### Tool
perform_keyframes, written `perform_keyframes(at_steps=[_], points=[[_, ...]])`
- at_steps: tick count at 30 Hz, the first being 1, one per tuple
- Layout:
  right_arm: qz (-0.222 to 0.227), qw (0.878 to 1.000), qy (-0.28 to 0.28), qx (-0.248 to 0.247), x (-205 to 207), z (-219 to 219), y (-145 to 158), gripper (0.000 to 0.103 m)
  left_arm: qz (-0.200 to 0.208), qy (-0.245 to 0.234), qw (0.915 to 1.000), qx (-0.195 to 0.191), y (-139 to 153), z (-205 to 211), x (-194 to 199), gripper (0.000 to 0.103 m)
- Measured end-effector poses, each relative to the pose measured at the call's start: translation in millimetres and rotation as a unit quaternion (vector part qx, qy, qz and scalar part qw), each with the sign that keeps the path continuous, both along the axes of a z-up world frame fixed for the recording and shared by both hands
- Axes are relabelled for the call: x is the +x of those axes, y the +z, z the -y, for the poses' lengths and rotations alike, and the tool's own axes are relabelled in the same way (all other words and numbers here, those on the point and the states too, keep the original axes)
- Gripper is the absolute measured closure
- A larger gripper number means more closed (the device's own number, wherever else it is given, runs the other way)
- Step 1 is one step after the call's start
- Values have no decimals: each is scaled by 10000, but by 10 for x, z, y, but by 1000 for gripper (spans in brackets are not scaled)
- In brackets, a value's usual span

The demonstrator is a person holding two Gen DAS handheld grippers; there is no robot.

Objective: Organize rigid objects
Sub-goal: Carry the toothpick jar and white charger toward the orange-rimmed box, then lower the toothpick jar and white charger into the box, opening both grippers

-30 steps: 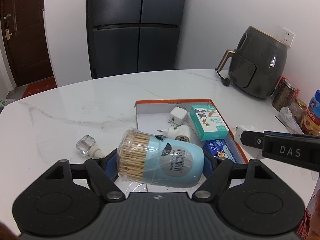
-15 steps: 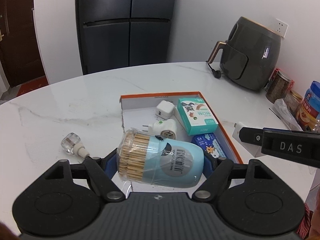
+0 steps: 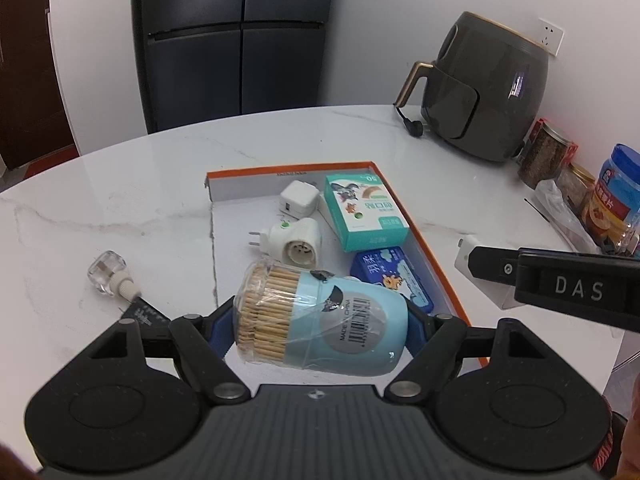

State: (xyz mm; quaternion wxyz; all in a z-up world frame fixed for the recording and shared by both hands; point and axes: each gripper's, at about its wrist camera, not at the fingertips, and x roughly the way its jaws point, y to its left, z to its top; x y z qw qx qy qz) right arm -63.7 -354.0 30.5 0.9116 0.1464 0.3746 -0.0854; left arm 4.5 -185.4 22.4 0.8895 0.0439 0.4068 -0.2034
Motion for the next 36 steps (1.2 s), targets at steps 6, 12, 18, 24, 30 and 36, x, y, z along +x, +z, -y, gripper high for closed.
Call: perform_keyframes(at_steps=[6, 12, 18, 24, 30, 36], points=[[-56, 10000, 37, 23, -2, 39, -49, 53, -60, -1, 10000, 32, -54, 47, -30, 23], [-121, 9998, 159, 40, 24, 25, -98, 53, -126, 59, 9999, 46, -104, 61, -36, 23], [-205, 9995, 229, 76, 34, 35, -161, 53, -212, 102, 9997, 63, -170, 78, -53, 23], [-309, 9990, 327, 81, 53, 6, -227, 53, -299, 168, 9994, 69, -238, 74, -68, 23], [-417, 9982, 426, 109, 78, -2, -302, 53, -390, 242, 9989, 84, -311, 84, -74, 23], [-522, 9972, 506, 151, 116, -17, -391, 53, -462, 280, 9985, 82, -368, 97, -78, 23]])
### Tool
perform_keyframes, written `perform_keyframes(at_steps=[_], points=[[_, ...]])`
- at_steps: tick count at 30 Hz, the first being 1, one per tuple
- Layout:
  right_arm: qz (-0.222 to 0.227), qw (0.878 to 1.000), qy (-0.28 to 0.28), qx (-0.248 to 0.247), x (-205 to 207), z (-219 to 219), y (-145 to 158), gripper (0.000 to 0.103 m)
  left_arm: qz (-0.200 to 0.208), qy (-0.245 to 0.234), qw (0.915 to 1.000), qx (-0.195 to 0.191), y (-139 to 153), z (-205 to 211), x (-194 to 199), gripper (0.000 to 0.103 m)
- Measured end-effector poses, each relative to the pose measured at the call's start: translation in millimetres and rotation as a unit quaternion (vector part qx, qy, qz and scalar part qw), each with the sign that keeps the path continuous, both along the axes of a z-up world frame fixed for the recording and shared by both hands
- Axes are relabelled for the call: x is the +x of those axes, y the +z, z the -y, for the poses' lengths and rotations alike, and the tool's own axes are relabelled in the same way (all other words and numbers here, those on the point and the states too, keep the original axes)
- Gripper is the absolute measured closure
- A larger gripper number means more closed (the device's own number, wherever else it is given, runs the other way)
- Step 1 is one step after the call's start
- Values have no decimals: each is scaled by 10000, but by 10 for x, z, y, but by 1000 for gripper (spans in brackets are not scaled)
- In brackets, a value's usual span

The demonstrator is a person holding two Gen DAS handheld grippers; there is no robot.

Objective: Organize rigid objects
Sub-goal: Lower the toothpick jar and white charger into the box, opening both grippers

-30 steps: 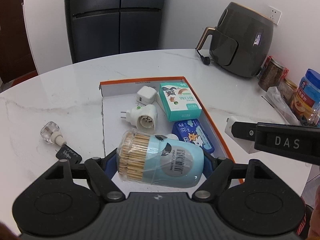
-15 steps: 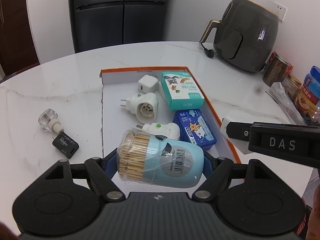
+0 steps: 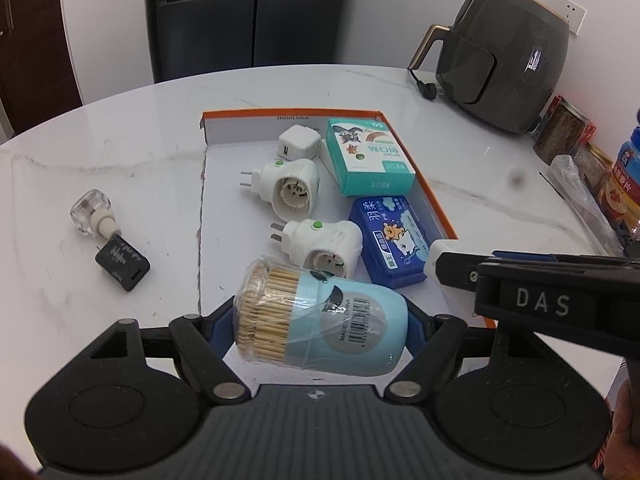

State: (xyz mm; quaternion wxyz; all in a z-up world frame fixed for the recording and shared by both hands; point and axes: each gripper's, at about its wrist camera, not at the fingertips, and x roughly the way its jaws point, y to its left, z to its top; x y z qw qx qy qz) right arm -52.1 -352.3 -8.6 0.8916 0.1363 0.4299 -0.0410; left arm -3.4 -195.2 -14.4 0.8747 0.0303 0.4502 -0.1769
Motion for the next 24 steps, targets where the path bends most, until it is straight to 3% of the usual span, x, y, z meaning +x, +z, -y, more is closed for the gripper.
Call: perform_keyframes(at_steps=[11, 17, 24], points=[[-135, 9999, -3, -15, 55, 24, -78, 52, -116, -95, 9999, -58, -70, 38, 31, 23], [-3, 10000, -70, -4, 67, 26, 11, 51, -44, -81, 9999, -106, 4, -12, 48, 16], [192, 9998, -51, 10, 105, -91, 136, 34, 95, 184, 9997, -87, 143, -220, 120, 10]])
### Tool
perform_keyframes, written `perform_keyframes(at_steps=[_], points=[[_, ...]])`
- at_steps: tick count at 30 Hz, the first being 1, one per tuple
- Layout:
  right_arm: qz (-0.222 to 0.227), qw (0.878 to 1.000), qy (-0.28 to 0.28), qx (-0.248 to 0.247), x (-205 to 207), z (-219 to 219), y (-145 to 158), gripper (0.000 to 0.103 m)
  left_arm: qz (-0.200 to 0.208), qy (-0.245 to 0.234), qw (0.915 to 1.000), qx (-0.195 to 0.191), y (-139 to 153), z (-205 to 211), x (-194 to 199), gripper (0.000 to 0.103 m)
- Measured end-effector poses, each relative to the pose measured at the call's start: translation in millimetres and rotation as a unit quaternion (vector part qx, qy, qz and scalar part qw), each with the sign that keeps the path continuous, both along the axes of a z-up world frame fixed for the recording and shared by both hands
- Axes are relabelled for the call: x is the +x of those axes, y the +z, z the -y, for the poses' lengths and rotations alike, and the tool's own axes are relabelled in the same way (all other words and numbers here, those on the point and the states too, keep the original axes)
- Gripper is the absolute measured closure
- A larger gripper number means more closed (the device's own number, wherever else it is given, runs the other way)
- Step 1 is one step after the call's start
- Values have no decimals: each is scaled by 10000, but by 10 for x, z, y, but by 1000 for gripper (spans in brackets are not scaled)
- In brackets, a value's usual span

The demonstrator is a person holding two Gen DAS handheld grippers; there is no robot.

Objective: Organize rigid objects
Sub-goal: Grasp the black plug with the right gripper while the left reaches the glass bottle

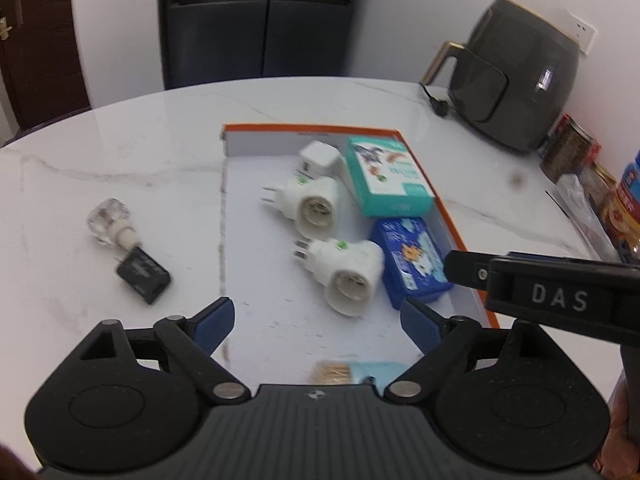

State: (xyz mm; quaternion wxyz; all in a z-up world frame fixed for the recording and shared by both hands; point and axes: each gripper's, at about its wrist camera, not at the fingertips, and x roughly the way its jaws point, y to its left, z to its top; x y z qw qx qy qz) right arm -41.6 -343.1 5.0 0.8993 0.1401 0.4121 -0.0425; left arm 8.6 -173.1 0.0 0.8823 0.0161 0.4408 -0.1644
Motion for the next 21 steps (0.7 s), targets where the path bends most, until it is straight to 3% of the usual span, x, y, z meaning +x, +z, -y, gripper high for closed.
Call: perform_keyframes(at_steps=[5, 21], points=[[99, 9999, 107, -3, 73, -167, 73, 26, 40, 275, 9996, -13, 58, -245, 53, 8], [167, 9982, 577, 85, 337, -793, 171, 24, 81, 915, 9957, 72, 173, -980, 175, 7]])
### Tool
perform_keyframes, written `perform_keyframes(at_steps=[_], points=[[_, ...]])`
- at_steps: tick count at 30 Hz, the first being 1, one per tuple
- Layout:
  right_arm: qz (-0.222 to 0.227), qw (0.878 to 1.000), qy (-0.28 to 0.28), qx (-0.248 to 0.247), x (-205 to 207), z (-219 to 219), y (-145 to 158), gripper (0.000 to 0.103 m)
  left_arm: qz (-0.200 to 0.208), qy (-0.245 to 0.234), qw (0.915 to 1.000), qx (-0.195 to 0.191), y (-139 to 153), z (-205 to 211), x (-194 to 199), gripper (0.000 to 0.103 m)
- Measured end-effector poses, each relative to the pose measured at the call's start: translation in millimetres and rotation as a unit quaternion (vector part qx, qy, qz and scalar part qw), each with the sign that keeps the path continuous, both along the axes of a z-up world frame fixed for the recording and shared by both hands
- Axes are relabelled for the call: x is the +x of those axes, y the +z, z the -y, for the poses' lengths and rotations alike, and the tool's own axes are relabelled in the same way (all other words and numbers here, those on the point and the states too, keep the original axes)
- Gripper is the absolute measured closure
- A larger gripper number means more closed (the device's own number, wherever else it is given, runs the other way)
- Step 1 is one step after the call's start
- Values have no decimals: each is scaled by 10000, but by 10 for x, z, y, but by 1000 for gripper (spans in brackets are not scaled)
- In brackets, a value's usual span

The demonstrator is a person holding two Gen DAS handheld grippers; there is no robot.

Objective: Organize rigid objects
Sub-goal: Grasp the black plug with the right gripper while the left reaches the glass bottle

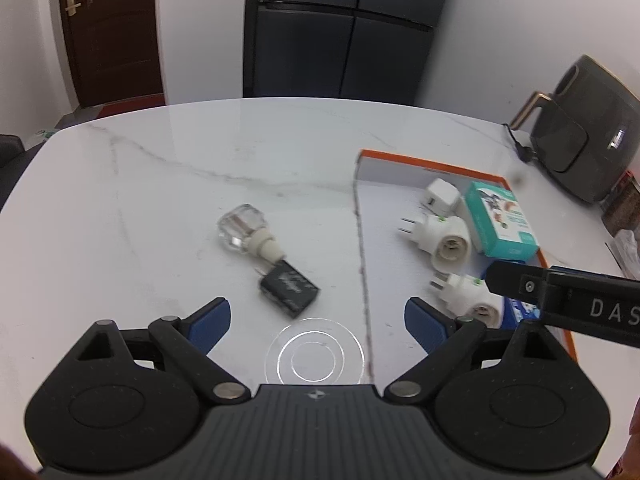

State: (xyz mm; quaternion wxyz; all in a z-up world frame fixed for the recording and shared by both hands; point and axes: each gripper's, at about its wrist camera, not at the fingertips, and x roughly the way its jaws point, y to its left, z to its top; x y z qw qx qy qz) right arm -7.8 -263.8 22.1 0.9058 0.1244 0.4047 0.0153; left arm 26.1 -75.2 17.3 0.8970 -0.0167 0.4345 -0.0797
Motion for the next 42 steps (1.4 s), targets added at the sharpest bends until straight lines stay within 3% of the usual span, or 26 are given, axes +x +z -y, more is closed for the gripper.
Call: perform_keyframes(at_steps=[27, 42], points=[[-118, 9990, 434, 13, 235, -607, -80, 21, -96, 472, 9988, 23, -27, -723, 137, 6], [-435, 9944, 963, 63, 526, -881, -365, 21, -243, 820, 9963, 8, -130, -1054, 252, 5]])
